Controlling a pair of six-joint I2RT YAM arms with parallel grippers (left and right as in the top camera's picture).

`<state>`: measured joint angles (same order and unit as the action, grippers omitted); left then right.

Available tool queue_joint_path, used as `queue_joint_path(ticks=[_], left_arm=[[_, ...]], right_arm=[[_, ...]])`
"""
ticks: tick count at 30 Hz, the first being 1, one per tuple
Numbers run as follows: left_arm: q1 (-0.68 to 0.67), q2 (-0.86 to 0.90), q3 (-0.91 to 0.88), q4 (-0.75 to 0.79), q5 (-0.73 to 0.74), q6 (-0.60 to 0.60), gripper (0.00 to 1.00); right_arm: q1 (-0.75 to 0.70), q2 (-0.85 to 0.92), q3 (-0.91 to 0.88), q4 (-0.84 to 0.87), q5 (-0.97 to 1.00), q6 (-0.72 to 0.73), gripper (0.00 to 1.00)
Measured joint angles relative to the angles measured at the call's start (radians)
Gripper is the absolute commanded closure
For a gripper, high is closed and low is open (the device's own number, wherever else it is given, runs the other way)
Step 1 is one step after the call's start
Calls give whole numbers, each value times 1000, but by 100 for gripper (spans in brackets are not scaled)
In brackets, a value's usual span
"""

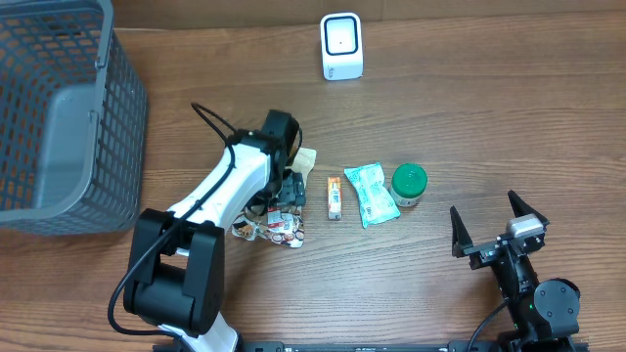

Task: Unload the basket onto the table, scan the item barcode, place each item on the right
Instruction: 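Lower the bag onto the table left of the orange pack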

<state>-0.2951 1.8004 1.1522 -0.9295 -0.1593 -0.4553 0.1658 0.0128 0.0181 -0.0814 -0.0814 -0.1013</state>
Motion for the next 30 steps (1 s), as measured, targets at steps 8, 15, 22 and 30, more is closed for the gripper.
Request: queue_joint_path(ticks=[8,15,22,30], left_arm=[[-6,0,-50,61,69,6,6],[-13,0,-51,63,107,6,6],[-13,0,-51,78,134,6,7],[-13,0,-50,79,141,6,6]], right_arm=[[0,0,0,1,0,0,0],[0,0,0,1,0,0,0],[0,0,0,1,0,0,0],[0,0,0,1,0,0,0]])
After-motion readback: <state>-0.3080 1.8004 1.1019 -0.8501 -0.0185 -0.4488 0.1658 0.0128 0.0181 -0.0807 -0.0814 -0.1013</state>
